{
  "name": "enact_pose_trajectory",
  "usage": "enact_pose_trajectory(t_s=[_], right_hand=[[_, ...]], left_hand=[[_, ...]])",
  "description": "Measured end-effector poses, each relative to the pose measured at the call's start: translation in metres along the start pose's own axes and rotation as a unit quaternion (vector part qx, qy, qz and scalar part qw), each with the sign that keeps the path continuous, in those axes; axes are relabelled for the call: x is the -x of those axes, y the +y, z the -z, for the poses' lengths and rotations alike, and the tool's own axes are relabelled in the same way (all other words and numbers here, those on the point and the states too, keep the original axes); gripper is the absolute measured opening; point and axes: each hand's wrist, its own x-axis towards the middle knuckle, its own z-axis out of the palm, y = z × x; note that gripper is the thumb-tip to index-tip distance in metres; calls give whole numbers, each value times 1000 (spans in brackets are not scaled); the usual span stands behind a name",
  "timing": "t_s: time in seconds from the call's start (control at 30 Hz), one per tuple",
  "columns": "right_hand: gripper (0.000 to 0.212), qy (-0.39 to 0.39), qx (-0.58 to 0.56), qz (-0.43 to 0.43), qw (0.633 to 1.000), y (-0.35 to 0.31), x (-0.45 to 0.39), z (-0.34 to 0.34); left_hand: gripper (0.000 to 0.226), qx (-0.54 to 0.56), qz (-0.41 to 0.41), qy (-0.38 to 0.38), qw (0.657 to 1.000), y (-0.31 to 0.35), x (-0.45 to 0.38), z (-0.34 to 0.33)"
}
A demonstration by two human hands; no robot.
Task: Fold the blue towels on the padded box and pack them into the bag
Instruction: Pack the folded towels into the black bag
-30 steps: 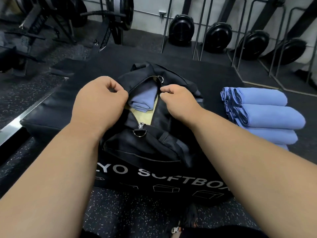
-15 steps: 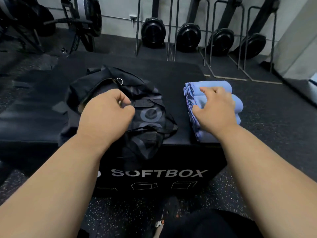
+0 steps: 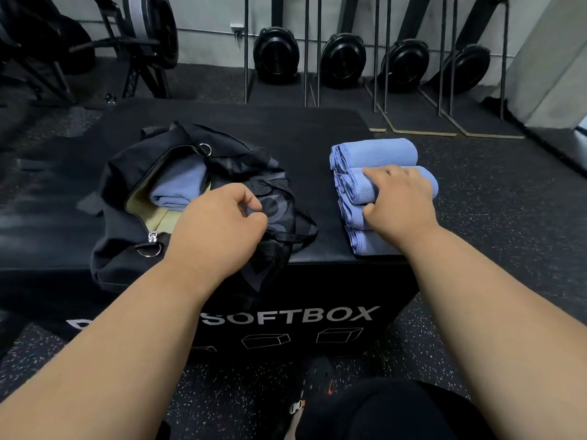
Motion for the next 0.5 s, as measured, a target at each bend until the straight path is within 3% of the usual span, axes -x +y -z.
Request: enact_pose_trajectory(t_s=[0.13, 0.23, 0.37, 0.5], right_hand=[[9, 41, 12, 11, 999, 2, -1, 2], [11, 116, -22, 4, 993, 3, 3, 15], [43, 208, -119, 44, 970, -8, 18, 43], [25, 227, -261, 31, 938, -47, 43, 66]], left_hand=[[3, 4, -4, -9, 1000, 3, 1, -1], [3, 13, -13, -14, 1000, 2, 1, -3], [17, 59, -31, -33, 997, 1, 4, -4], [27, 148, -60, -71, 985, 12, 15, -3]])
